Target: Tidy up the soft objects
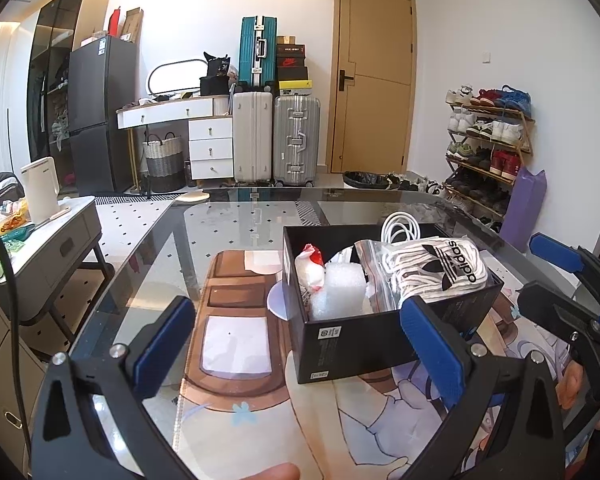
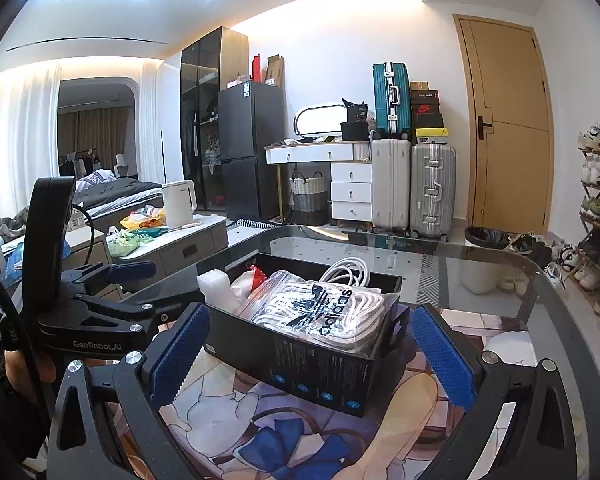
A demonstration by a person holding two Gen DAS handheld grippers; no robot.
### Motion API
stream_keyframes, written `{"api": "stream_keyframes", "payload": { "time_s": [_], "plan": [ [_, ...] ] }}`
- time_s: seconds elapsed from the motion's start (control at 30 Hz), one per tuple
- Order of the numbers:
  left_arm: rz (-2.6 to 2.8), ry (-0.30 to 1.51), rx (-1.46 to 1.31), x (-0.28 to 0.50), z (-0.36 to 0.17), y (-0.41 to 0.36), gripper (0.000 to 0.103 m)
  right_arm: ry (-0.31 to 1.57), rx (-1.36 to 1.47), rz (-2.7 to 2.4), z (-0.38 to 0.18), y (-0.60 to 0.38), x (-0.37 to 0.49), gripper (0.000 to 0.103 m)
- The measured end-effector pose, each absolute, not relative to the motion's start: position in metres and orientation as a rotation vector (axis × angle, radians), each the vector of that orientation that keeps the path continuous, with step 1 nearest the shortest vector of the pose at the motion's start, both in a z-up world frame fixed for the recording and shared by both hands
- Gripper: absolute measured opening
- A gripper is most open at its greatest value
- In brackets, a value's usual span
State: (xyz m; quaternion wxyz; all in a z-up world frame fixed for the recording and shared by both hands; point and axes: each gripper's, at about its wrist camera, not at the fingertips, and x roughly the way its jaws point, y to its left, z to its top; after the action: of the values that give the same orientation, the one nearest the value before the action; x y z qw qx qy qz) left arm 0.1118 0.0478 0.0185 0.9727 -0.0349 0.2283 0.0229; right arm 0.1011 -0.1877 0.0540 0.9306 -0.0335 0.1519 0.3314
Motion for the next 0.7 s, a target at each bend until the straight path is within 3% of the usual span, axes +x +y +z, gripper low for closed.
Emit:
{"api": "stream_keyframes", "payload": {
  "time_s": [0.7],
  "plan": [
    [0.051, 0.444, -0.074, 0.1091, 0.0216, 0.0513, 0.103, 0.311, -0.068, 0.678, 0.0528, -0.1874, 0.1006, 0.102]
  ]
}}
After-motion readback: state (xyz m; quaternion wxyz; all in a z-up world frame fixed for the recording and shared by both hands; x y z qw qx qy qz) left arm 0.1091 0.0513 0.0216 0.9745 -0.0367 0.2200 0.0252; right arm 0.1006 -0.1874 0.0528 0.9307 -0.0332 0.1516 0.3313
